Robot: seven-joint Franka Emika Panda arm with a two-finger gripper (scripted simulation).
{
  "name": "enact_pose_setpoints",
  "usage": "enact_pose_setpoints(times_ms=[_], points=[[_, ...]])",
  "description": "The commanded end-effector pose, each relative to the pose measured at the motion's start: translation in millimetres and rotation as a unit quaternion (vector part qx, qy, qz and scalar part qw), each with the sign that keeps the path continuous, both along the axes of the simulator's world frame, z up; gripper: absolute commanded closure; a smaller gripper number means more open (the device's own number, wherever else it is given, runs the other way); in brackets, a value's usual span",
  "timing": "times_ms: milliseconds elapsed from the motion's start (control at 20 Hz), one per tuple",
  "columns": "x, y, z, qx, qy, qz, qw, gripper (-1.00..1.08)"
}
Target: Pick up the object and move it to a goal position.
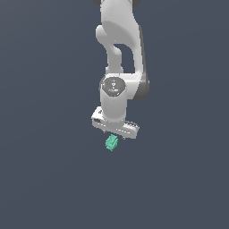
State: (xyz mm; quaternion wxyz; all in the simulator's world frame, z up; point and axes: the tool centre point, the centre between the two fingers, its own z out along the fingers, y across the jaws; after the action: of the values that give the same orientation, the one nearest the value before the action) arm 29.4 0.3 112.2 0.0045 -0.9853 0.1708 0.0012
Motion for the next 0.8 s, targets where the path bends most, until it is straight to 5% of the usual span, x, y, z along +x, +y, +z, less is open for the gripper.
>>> enact_pose_setpoints(times_ms=[0,750], points=[[3,-6,-7,-0.002,0.000,-0.027,0.9996,-0.92],[7,-15,-26,-0.005,0.000,-0.068,0.9977,-0.92]])
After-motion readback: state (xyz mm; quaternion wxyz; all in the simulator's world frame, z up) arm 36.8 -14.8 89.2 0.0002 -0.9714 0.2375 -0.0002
